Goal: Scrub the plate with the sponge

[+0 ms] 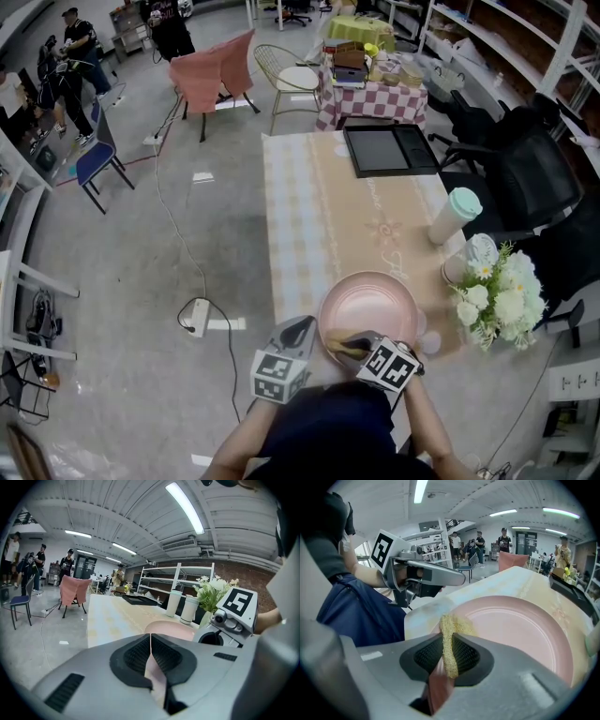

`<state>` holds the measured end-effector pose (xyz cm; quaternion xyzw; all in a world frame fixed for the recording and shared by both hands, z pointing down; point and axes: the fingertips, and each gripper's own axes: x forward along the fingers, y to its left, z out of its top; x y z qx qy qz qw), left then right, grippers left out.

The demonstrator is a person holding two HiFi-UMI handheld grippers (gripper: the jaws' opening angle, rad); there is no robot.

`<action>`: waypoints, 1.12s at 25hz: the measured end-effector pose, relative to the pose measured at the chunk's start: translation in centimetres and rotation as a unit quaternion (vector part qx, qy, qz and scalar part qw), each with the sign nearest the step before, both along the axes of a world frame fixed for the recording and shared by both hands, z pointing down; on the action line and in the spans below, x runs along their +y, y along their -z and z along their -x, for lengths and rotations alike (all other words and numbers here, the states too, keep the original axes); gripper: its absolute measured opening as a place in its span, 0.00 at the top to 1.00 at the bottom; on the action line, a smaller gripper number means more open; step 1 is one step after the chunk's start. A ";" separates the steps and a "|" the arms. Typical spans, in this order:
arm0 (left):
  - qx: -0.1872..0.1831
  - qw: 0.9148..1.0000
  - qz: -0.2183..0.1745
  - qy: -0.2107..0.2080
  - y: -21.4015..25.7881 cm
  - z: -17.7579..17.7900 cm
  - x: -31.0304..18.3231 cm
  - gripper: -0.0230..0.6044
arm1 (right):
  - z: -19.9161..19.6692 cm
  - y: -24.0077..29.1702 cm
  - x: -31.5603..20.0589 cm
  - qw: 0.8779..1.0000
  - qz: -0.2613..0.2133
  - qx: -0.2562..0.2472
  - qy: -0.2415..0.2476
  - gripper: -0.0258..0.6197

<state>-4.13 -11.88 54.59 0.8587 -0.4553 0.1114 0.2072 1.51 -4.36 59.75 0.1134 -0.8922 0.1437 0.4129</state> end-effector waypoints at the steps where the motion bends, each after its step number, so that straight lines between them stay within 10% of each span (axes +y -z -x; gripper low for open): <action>1: 0.000 1.000 0.000 0.001 -0.1 0.1 0.0 0.94 | -0.1 0.0 0.1 1.000 0.005 0.002 -0.002 0.87; 28: 0.012 1.000 -0.006 -0.015 0.1 0.0 -0.9 0.94 | -3.4 2.7 -0.5 0.996 0.056 -0.037 -0.050 0.87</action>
